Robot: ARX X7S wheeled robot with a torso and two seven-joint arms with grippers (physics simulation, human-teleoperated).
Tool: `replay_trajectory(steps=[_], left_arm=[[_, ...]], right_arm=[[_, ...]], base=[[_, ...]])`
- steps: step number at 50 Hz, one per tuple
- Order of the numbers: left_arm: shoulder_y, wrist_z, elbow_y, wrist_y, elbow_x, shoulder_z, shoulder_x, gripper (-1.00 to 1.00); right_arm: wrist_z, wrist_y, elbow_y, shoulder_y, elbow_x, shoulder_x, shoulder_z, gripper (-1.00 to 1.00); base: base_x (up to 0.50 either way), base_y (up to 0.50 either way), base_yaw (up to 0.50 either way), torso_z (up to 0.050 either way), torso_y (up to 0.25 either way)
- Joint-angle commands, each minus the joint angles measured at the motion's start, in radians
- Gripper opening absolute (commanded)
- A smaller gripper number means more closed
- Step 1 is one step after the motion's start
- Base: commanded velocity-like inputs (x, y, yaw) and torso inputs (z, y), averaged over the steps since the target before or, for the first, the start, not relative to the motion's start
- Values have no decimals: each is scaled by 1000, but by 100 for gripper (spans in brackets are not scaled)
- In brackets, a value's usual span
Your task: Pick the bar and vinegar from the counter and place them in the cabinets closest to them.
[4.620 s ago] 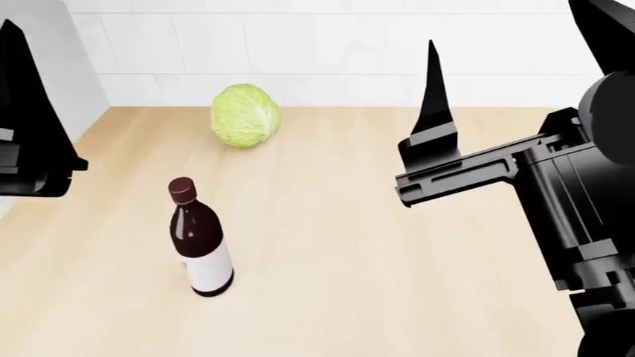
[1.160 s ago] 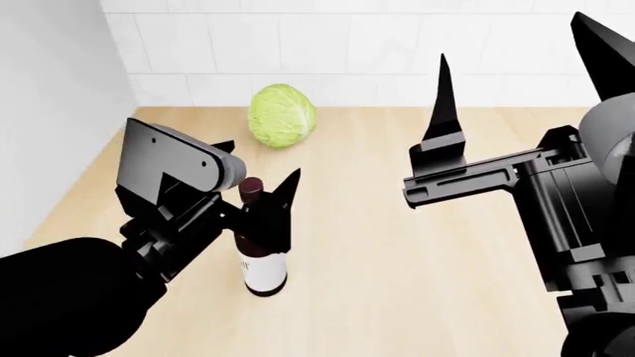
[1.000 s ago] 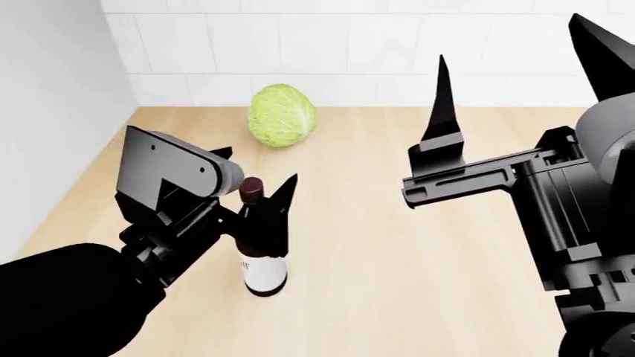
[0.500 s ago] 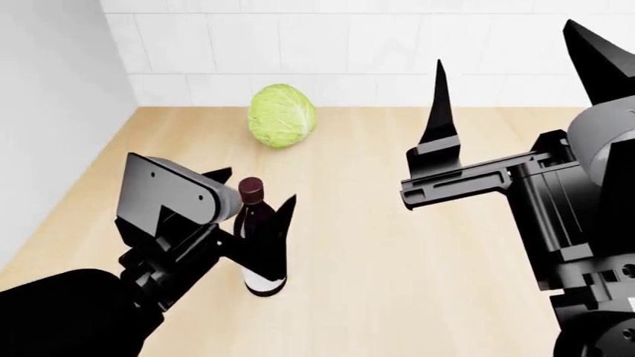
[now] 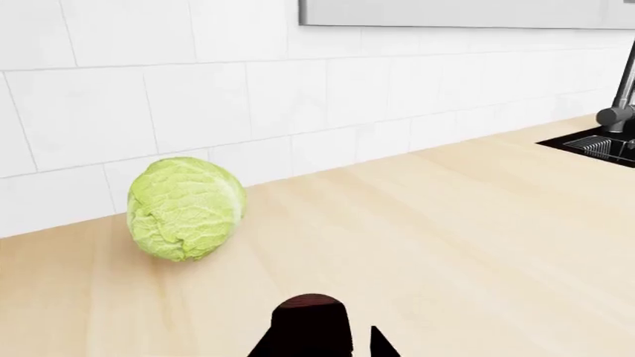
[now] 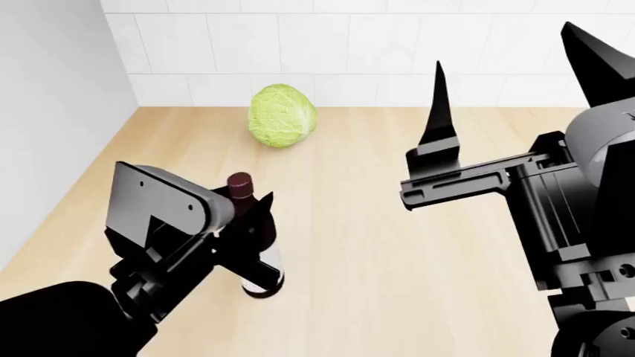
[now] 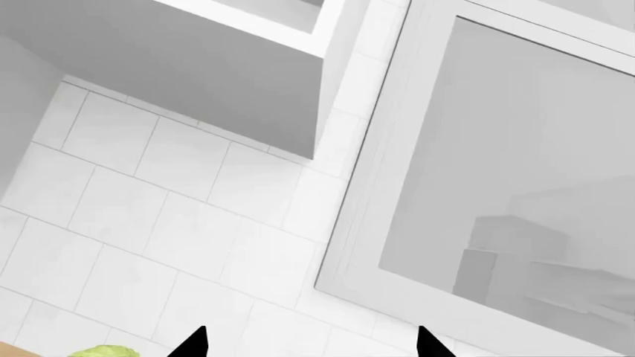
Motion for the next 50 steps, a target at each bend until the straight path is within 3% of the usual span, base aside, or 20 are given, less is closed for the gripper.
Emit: replay_trajectory(steps=[1,12,21,39,50], left_arm=[[-7,-17,7,7,-18,-13,-4,-100],[-53,-57,4,8,-62,-38,-2,-100],[-176,-157,6,-27,-128,-63,-16,-100],[-776,-485,-92,-201,-534,-22,-69,-100],[-1092,-550,-200,-301,-671,33,-99,-100]], right_arm=[[-1,-10,-3,-9,-11,5,-5,100],[-16,-21,2,-23,-44,-1,-15,100],[-37,-63,4,-85,-130,-14,-26,100],[-153,-241,80,-278,-376,-30,-54,100],[-195,-294,105,-309,-434,-30,-63,100]], base=[[0,0,0,0,0],[0,0,0,0,0],[0,0,0,0,0],[0,0,0,0,0],[0,0,0,0,0]])
